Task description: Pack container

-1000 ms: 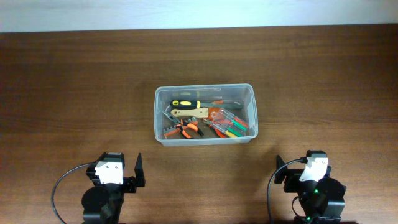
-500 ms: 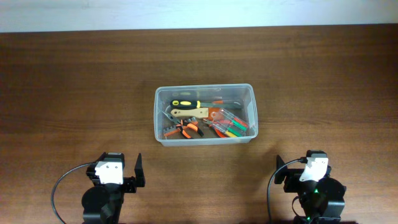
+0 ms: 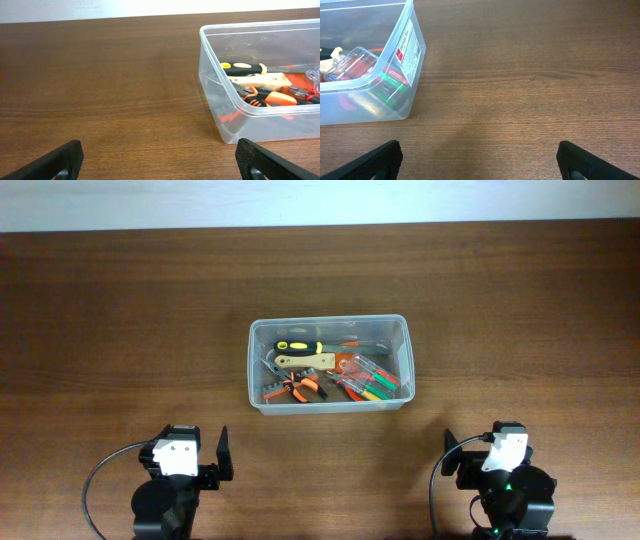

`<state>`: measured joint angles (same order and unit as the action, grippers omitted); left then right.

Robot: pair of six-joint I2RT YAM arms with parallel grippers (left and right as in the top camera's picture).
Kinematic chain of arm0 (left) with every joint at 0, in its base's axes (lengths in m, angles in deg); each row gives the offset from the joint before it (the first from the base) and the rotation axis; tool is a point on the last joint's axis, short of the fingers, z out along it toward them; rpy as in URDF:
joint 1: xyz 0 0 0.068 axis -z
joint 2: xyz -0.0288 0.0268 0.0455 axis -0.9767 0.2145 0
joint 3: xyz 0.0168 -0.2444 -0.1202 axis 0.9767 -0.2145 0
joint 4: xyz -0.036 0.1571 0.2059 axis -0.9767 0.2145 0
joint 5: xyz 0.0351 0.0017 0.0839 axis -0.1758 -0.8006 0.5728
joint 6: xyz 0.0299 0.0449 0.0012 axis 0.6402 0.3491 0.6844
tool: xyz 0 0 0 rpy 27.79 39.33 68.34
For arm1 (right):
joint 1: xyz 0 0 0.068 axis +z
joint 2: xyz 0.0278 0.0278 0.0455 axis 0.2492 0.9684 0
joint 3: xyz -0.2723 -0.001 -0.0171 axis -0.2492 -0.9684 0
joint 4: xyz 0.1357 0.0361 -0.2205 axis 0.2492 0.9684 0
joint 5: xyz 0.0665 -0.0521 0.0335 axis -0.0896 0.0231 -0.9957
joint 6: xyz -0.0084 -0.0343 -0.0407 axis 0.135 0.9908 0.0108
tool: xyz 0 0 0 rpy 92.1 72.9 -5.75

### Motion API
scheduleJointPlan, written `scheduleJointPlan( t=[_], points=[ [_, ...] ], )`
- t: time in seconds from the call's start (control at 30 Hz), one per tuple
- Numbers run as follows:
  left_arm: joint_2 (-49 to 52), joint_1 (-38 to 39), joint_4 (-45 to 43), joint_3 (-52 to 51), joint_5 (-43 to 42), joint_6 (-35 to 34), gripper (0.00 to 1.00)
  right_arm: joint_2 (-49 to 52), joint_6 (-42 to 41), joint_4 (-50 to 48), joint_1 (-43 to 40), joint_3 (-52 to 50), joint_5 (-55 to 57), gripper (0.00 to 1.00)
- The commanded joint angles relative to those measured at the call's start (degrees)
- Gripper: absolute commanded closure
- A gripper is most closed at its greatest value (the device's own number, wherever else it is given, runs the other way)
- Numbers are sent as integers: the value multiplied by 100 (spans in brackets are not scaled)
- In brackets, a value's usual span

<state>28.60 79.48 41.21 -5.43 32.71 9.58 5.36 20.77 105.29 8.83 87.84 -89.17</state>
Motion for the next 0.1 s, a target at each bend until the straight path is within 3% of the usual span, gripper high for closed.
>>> scheduleJointPlan(
  t=[0.0,0.07],
  points=[
    [-63,28,-35,-72,-63,-15,1,-55,-63,-11,-37,-35,50,1],
    [-63,28,-35,-72,-63,-15,1,-55,-63,-13,-37,-35,52,1]
  ],
)
